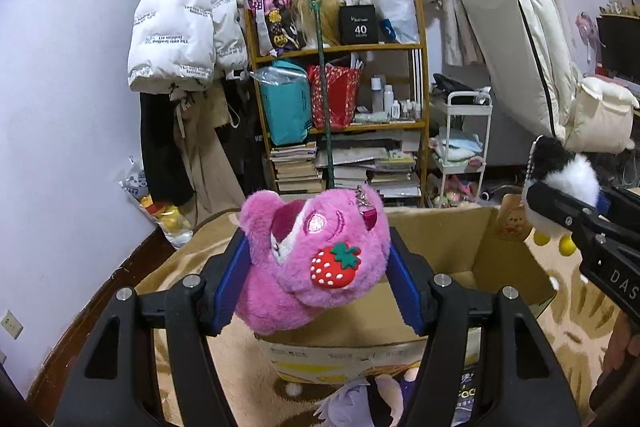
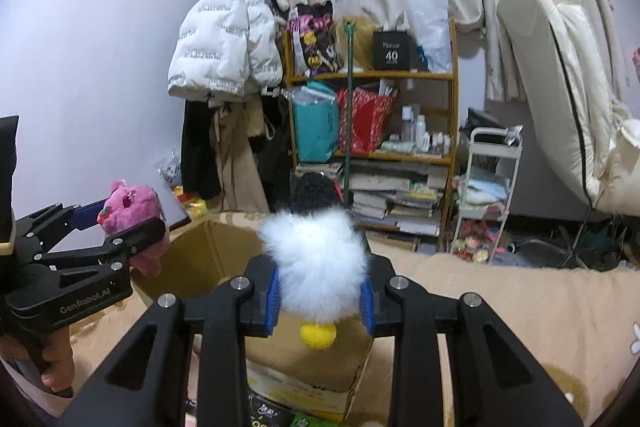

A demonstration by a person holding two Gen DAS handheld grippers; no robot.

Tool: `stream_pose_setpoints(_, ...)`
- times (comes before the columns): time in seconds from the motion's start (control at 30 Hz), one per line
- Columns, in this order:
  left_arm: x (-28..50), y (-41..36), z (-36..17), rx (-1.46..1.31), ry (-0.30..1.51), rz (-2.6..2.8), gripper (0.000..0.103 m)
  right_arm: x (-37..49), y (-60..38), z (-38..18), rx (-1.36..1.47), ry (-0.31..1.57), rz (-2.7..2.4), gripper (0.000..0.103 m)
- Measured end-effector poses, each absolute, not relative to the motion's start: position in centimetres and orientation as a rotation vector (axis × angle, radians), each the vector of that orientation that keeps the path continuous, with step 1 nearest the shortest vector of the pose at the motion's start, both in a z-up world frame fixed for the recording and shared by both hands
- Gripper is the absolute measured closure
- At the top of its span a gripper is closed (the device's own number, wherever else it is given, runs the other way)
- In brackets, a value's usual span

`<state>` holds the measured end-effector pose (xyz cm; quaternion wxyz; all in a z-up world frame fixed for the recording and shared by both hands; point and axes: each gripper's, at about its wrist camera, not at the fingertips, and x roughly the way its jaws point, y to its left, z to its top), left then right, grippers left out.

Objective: Organize soft objects
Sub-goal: 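Open the left tool over the box while the right tool releases the fluffy plush inside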

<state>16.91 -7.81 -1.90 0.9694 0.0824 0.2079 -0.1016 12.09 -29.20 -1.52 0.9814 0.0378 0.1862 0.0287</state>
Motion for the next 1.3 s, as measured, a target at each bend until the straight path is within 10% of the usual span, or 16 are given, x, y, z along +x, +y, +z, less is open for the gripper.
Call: stream_pose_setpoints(1.3, 20.4, -7.7, -3.1, 0.054, 0.544, -0.290, 0.039, 13.7, -27.3, -5.1, 0.117, 0.536, 0.143, 0.069)
